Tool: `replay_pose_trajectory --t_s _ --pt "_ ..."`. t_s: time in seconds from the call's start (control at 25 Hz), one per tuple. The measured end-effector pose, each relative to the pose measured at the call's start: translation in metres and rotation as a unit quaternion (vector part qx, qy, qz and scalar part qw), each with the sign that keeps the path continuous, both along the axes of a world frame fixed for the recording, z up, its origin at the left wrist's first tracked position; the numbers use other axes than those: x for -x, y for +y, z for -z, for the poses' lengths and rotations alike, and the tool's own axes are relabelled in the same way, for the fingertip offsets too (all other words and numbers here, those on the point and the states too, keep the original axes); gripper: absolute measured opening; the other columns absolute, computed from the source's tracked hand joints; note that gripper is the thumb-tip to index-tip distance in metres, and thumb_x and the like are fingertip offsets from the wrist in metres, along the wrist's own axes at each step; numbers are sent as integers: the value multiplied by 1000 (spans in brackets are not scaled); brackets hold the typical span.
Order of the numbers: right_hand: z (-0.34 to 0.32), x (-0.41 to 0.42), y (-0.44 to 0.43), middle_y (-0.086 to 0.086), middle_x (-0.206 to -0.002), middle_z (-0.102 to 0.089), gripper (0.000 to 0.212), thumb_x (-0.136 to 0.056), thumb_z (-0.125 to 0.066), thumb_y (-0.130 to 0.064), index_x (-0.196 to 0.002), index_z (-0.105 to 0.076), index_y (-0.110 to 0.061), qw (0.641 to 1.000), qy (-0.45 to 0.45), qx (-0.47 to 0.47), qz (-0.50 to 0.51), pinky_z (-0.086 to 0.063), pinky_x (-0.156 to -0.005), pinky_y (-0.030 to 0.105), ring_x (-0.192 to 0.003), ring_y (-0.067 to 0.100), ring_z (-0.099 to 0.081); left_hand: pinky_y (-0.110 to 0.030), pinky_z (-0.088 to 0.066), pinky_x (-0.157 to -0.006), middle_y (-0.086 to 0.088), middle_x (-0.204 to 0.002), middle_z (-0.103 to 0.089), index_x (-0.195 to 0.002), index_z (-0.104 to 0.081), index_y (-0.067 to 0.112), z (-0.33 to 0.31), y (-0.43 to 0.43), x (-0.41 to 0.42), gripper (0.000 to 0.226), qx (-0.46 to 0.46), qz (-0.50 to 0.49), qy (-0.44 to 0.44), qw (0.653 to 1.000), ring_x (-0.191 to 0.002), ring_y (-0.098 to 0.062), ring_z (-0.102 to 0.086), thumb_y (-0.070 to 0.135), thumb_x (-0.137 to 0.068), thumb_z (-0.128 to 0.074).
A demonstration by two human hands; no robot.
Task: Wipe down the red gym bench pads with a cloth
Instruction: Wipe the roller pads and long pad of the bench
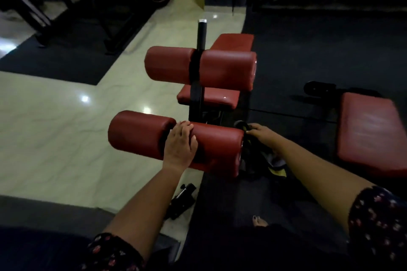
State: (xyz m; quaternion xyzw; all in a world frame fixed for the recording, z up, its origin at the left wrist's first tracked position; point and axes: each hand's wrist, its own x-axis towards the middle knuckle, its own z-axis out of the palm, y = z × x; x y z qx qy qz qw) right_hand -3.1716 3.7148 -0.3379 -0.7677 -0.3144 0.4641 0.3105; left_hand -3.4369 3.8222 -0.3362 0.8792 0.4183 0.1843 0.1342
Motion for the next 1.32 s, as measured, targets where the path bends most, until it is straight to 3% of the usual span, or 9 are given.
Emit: replay_pose_trajectory --t_s 0.24,0.36,0.52,0.68,0.8,0.96,1.12,1.2,1.32 --pt "-26 -10 65 10 -139 -51 44 -96 -56 -21 -139 -49 -16 949 -136 31 -283 -35 -104 29 -127 25 -47 -54 -15 -116 -8 -154 -25 -144 -36 21 4 -37 -17 52 -87 -99 16 991 -143 -27 -25 30 -93 -36" --pt "-31 -5 85 11 -145 -46 45 -98 -54 -26 -141 -47 -14 919 -159 30 -360 -33 -105 29 -131 27 -44 -51 -13 -119 -9 -153 -34 -145 -42 18 6 -57 -40 54 -79 -125 17 989 -144 -25 -27 33 -94 -38" --pt "-35 -9 71 4 -151 -37 52 -101 -45 -40 -146 -39 -17 942 -47 51 -327 -23 -112 30 -139 22 -34 -48 -12 -118 -8 -142 -53 -136 -56 16 8 -62 -49 51 -45 -152 -10 987 -138 -25 -37 36 -92 -38" --pt "-28 -20 44 1 -149 -40 47 -104 -36 -37 -147 -37 -20 961 114 65 -242 -30 -111 29 -133 17 -41 -53 -24 -113 -8 -138 -56 -134 -56 14 8 -47 -41 52 -100 -39 30 994 -134 -26 -42 36 -90 -38" --pt "-23 -30 42 3 -147 -40 50 -101 -46 -30 -148 -35 -16 964 82 70 -243 -31 -106 24 -133 16 -39 -51 -30 -111 -9 -135 -59 -130 -60 13 11 -39 -38 54 -123 -7 11 992 -130 -27 -47 40 -89 -38" --pt "-29 -34 72 6 -142 -49 47 -98 -55 -18 -143 -44 -21 929 -10 39 -367 -36 -99 20 -122 12 -47 -48 -29 -112 -6 -132 -61 -127 -64 15 14 -39 -37 55 -135 -20 -19 991 -129 -27 -51 44 -86 -40" --pt "-29 -17 109 8 -140 -51 46 -97 -56 -20 -142 -46 -15 888 -83 0 -453 -33 -105 25 -130 22 -47 -44 -2 -119 0 -143 -51 -132 -58 23 5 -47 -57 57 -46 -177 -26 983 -140 -23 -35 48 -84 -39" --pt "-31 -4 123 8 -140 -51 46 -98 -55 -22 -143 -46 -17 873 -116 -19 -474 -32 -99 21 -130 23 -47 -39 15 -116 2 -157 -31 -142 -46 25 -8 -51 -76 62 73 -311 -54 946 -149 -18 -12 51 -88 -32" --pt "-38 12 140 5 -141 -49 54 -94 -61 -30 -145 -42 -22 874 -122 -57 -467 -31 -97 19 -129 21 -45 -44 16 -116 3 -164 -7 -152 -26 25 -14 -47 -94 62 164 -403 -61 898 -150 -14 9 49 -95 -33"
